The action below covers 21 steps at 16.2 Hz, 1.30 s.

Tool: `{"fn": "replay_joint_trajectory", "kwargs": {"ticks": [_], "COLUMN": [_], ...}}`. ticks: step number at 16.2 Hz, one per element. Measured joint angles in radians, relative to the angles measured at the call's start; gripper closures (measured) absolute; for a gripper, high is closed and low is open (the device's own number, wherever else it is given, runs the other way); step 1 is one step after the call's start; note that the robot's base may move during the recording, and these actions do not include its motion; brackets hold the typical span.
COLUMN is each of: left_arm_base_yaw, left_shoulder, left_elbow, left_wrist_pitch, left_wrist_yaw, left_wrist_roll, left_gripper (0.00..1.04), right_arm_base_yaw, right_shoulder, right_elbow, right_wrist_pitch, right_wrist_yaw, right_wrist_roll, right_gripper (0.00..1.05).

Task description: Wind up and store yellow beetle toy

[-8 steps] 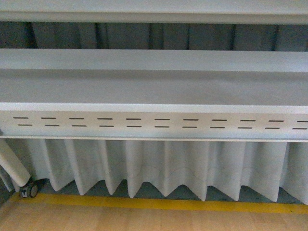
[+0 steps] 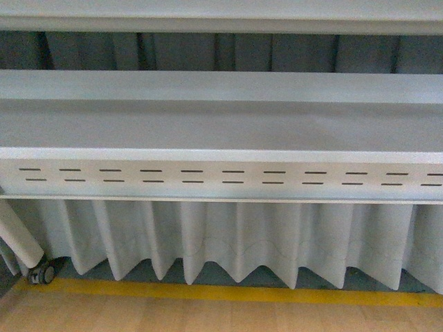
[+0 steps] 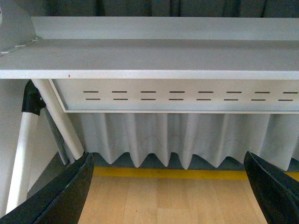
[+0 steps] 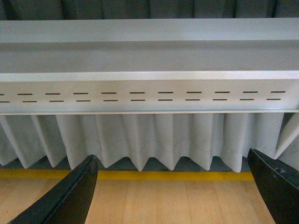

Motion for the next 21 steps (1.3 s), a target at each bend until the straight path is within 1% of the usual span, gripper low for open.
{"fn": "replay_joint_trajectory", "kwargs": {"ticks": [21], "left_arm_base_yaw": [0.0], "left_shoulder": [0.0], "left_elbow": [0.0], "left_wrist_pitch": [0.0], "left_wrist_yaw": [0.0], "left_wrist_roll": [0.0], "left_gripper": [0.07], "right_arm_base_yaw": [0.0], "right_shoulder": [0.0], "right_elbow": [0.0], "right_wrist_pitch": [0.0], "right_wrist_yaw": [0.0], "right_wrist_roll": [0.0], "right_gripper": [0.07]}}
